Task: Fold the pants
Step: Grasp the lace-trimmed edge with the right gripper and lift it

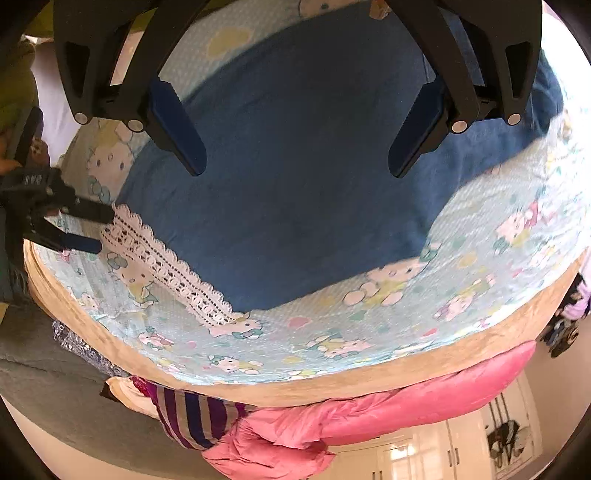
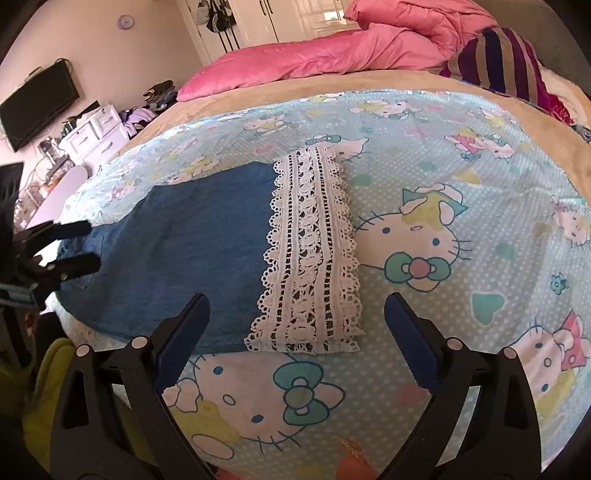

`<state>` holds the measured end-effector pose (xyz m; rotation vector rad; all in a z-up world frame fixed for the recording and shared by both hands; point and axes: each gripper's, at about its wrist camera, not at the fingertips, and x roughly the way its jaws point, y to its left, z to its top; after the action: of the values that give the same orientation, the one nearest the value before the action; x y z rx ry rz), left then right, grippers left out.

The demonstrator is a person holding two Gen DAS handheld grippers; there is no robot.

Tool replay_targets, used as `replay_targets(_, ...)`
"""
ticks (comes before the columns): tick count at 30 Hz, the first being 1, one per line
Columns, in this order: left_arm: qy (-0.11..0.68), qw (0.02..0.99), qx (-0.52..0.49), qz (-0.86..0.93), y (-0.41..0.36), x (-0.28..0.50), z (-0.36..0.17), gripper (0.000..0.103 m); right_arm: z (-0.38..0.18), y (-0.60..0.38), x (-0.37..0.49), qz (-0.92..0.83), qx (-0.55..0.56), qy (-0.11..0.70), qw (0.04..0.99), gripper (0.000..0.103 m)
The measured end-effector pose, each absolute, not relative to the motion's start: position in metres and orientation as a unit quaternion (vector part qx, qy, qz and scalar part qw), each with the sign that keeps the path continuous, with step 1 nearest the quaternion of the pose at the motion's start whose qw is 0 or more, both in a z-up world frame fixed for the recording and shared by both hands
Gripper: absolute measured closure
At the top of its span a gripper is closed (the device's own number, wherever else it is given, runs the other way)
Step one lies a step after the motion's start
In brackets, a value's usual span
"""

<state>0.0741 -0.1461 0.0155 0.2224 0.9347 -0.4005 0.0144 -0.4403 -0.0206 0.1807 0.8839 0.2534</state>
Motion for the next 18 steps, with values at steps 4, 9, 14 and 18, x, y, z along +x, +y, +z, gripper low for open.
replay_targets(4, 0.451, 0.862, 0.091, -0.213, -0.159, 0.098, 0.014, 0.005, -0.025, -0.440, 0.017, 0.125, 0.092, 0.429, 0.890, 0.014)
replay_targets(9, 0.458, 0.856, 0.096, -0.218, -0.178, 0.129, 0.005, 0.005, -0.032, -0.440, 0.022, 0.127, 0.100, 0.435, 0.886, 0.014)
replay_targets(14, 0.453, 0.856, 0.112, -0.224, -0.201, 0.159, 0.000, 0.005, -0.037, -0.440, 0.026, 0.129, 0.103, 0.442, 0.882, 0.014)
replay_targets(18, 0.445, 0.859, 0.142, -0.211, -0.214, 0.184, -0.011, 0.005, -0.041, -0.440, 0.029, 0.129, 0.105, 0.445, 0.880, 0.014)
